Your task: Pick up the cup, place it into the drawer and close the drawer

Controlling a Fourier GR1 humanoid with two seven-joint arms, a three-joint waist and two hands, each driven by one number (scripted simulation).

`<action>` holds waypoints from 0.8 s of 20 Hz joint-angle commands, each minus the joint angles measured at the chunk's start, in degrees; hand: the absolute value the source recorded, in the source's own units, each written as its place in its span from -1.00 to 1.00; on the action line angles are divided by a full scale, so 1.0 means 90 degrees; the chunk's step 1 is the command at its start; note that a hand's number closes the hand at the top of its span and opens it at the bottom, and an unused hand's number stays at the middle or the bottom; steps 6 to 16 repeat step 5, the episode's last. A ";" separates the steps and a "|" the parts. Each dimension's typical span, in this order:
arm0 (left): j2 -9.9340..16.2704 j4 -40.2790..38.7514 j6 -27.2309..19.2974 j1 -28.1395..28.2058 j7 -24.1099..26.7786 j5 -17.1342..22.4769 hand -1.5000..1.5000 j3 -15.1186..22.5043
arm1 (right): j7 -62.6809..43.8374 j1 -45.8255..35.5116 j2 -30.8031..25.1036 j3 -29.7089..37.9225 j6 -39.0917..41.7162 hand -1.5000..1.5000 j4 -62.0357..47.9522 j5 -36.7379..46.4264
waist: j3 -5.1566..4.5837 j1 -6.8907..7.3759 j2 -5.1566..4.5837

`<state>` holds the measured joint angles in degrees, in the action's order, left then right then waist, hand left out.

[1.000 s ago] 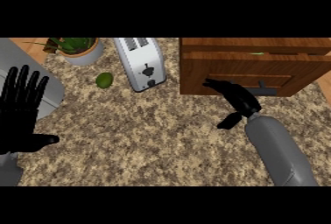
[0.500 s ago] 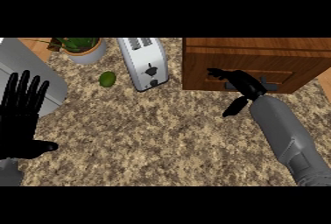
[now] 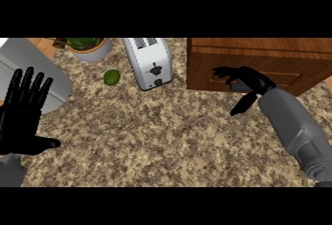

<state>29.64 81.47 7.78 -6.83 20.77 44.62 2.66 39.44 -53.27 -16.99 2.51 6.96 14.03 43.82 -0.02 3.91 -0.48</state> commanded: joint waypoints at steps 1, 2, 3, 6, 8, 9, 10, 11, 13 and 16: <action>-0.0123 -0.0094 -0.0093 -0.0106 0.0091 -0.0181 -1.00 0.0054 | -0.0490 -0.0266 -0.0346 0.0108 -0.0512 -1.00 -0.0397 0.0118 | 0.0025 0.0090 -0.0192; -0.0048 0.0010 0.0067 -0.0065 -0.0022 -0.0066 -1.00 0.0068 | -0.0664 -0.0590 -0.0489 0.0160 -0.0244 -1.00 -0.0407 0.0065 | 0.0025 0.0207 -0.0208; -0.0185 -0.0125 0.0007 -0.0054 0.0133 -0.0214 -1.00 0.0134 | -0.0622 -0.0501 -0.0439 0.0194 -0.0380 -1.00 -0.0422 0.0032 | 0.0021 0.0119 -0.0194; -0.0157 -0.0025 -0.0113 -0.0137 0.0008 -0.0171 -1.00 0.0082 | -0.0719 -0.0514 -0.0257 0.0144 -0.0533 -1.00 -0.0490 0.0083 | 0.0026 0.0176 -0.0191; -0.0157 -0.0025 -0.0113 -0.0137 0.0008 -0.0171 -1.00 0.0082 | -0.0719 -0.0514 -0.0257 0.0144 -0.0533 -1.00 -0.0490 0.0083 | 0.0026 0.0176 -0.0191; -0.0157 -0.0025 -0.0113 -0.0137 0.0008 -0.0171 -1.00 0.0082 | -0.0719 -0.0514 -0.0257 0.0144 -0.0533 -1.00 -0.0490 0.0083 | 0.0026 0.0176 -0.0191; -0.0157 -0.0025 -0.0113 -0.0137 0.0008 -0.0171 -1.00 0.0082 | -0.0719 -0.0514 -0.0257 0.0144 -0.0533 -1.00 -0.0490 0.0083 | 0.0026 0.0176 -0.0191; -0.0157 -0.0025 -0.0113 -0.0137 0.0008 -0.0171 -1.00 0.0082 | -0.0719 -0.0514 -0.0257 0.0144 -0.0533 -1.00 -0.0490 0.0083 | 0.0026 0.0176 -0.0191; -0.0157 -0.0025 -0.0113 -0.0137 0.0008 -0.0171 -1.00 0.0082 | -0.0719 -0.0514 -0.0257 0.0144 -0.0533 -1.00 -0.0490 0.0083 | 0.0026 0.0176 -0.0191; -0.0157 -0.0025 -0.0113 -0.0137 0.0008 -0.0171 -1.00 0.0082 | -0.0719 -0.0514 -0.0257 0.0144 -0.0533 -1.00 -0.0490 0.0083 | 0.0026 0.0176 -0.0191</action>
